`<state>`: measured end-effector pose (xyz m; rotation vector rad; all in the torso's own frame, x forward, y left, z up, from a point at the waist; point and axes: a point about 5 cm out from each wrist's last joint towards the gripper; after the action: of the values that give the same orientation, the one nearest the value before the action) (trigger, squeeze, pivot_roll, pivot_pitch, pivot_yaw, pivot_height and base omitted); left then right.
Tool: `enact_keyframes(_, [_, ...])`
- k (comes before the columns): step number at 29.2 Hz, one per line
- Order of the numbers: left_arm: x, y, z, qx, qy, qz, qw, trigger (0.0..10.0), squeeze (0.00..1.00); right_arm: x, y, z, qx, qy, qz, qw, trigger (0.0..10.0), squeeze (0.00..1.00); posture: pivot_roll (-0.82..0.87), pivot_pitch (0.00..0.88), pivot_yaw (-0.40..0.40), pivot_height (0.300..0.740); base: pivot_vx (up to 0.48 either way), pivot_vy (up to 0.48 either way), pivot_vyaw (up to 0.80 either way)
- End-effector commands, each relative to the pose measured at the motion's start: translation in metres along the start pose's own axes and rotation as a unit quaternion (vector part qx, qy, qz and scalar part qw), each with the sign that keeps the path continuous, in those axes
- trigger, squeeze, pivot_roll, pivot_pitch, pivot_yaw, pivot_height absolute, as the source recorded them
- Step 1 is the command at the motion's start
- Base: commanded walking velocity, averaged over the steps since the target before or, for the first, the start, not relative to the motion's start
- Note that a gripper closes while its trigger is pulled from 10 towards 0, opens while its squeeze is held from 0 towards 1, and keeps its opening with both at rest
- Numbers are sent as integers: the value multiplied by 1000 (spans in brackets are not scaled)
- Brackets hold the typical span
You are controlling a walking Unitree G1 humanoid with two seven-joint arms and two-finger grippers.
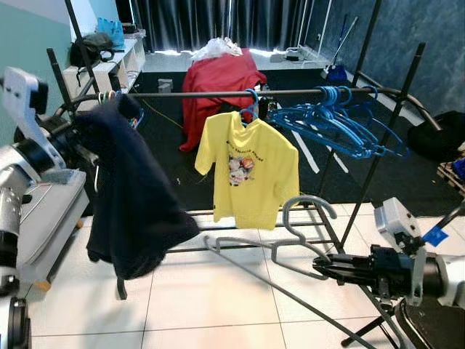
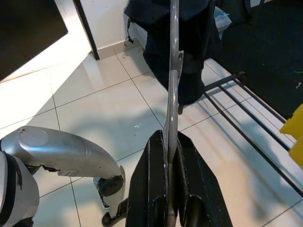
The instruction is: Hang hanger
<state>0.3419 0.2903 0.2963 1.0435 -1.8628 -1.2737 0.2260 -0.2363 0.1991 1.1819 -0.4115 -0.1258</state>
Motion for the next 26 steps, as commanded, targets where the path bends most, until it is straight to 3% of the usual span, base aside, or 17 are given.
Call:
enact_keyframes(1, [-15, 14, 3, 25, 62, -12, 998, 549, 0, -4, 3, 1, -4, 10, 2, 1000, 0, 0, -112, 0, 20, 740, 0, 0, 0])
enact_keyframes(3, [-31, 20, 5, 67, 155, 6, 986, 784, 0, -16, -9, -5, -43, 42, -15, 998, 0, 0, -113, 0, 22, 740, 0, 0, 0])
enact_keyframes(7, [-29, 18, 3, 73, 157, 23, 985, 1961, 0, -19, -13, -8, -49, 44, -13, 998, 0, 0, -109, 0, 21, 740, 0, 0, 0])
enact_keyframes(8, [-15, 0, -2, 29, 117, 16, 993, 5725, 0, -12, -13, -13, -33, 4, 0, 999, 10000, 0, -108, 0, 22, 740, 0, 0, 0])
enact_keyframes(10, [-15, 0, -2, 29, 117, 16, 993, 5725, 0, -12, -13, -13, -33, 4, 0, 999, 10000, 0, -108, 0, 22, 740, 0, 0, 0])
enact_keyframes(11, [3, -32, -4, -42, 78, -2, 996, 8745, 0, 3, -13, -20, -4, -85, 12, 996, 10000, 0, -106, 0, 21, 740, 0, 0, 0])
enact_keyframes(13, [3, -32, -4, -42, 78, -2, 996, 8745, 0, 3, -13, -20, -4, -85, 12, 996, 10000, 0, -106, 0, 21, 740, 0, 0, 0])
enact_keyframes(14, [20, -75, 1, -115, 76, -6, 990, 10000, 0, 15, -21, -29, 10, -178, -8, 984, 10000, 0, -96, 0, 22, 740, 0, 0, 0])
enact_keyframes(15, [20, -75, 1, -115, 76, -6, 990, 10000, 0, 15, -21, -29, 10, -178, -8, 984, 10000, 0, -96, 0, 22, 740, 0, 0, 0])
enact_keyframes(16, [38, -124, 17, -196, 99, -28, 975, 10000, 0, 20, -35, -39, 12, -259, -41, 965, 10000, 0, -93, 0, 18, 740, 0, 0, 0])
enact_keyframes(17, [38, -124, 17, -196, 99, -28, 975, 10000, 0, 20, -35, -39, 12, -259, -41, 965, 10000, 0, -93, 0, 18, 740, 0, 0, 0])
enact_keyframes(18, [59, -162, 37, -246, 138, -10, 959, 10000, 0, 20, -50, -45, 20, -331, -85, 939, 10000, 0, -90, 0, 17, 740, 0, 0, 419])
enact_keyframes(20, [59, -162, 37, -246, 138, -10, 959, 10000, 0, 20, -50, -45, 20, -331, -85, 939, 10000, 0, -90, 0, 17, 740, 0, 0, 419])
enact_keyframes(21, [83, -189, 56, -265, 179, 34, 947, 10000, 0, 13, -64, -51, 15, -378, -113, 919, 10000, 0, -74, 0, 12, 740, 0, 0, 756])
enact_keyframes(22, [83, -189, 56, -265, 179, 34, 947, 10000, 0, 13, -64, -51, 15, -378, -113, 919, 10000, 0, -74, 0, 12, 740, 0, 0, 756])
enact_keyframes(23, [108, -207, 71, -272, 206, 96, 935, 10000, 0, 3, -75, -58, 2, -401, -129, 907, 10000, 0, -60, 0, 9, 740, 0, 0, 763])
enact_keyframes(26, [129, -217, 77, -226, 234, 177, 929, 10000, 0, 3, -80, -60, 12, -410, -146, 900, 10000, 0, -55, 0, -4, 740, 0, 0, 760])
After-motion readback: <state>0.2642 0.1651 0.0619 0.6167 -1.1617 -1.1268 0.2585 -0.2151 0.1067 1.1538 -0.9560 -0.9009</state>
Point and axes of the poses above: a point about 5 cm out from each wrist's last joint towards the gripper, its own z axis pointing back from the gripper into the wrist, its own y axis along the axis of the wrist's last joint, x = y × z, and after that the axes turned 14 degrees about z, right-handed
